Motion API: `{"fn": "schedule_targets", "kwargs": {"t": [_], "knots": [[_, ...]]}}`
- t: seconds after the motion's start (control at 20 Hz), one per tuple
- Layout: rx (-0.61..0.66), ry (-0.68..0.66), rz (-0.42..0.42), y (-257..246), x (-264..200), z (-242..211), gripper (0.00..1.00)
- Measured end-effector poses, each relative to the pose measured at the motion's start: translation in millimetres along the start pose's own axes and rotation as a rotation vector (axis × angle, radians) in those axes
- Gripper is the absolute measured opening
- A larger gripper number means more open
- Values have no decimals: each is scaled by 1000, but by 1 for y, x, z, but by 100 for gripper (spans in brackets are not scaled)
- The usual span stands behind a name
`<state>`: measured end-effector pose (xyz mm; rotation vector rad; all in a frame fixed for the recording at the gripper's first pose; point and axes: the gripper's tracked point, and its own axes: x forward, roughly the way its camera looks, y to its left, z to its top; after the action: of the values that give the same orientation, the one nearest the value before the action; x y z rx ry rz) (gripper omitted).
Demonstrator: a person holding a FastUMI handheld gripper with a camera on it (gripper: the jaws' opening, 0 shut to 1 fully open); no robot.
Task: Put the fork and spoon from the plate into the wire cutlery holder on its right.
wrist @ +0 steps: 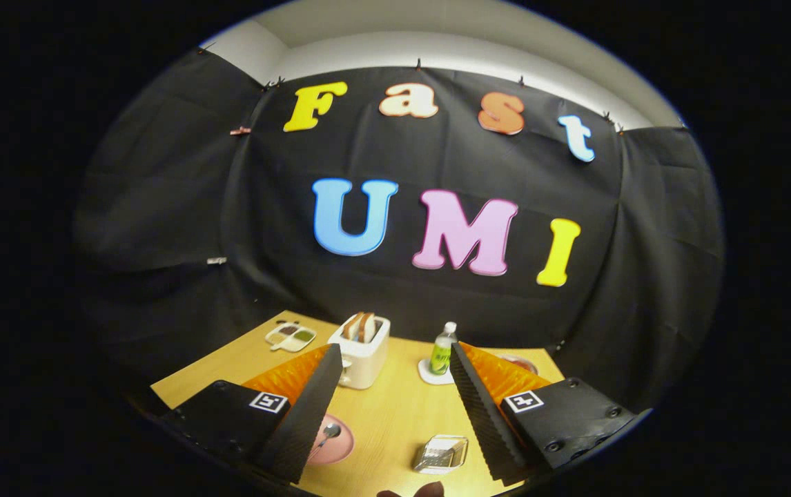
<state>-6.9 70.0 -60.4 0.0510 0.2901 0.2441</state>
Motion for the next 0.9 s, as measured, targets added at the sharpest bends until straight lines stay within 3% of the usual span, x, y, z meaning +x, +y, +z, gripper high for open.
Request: {"fn": "schedule_targets", "kwargs": {"t": [0.45,0.7,0.9], "knots": [[28,580,248,71,7,-149,95],[36,714,301,104,17,-202,90],[22,800,296,120,36,-244,90]]}}
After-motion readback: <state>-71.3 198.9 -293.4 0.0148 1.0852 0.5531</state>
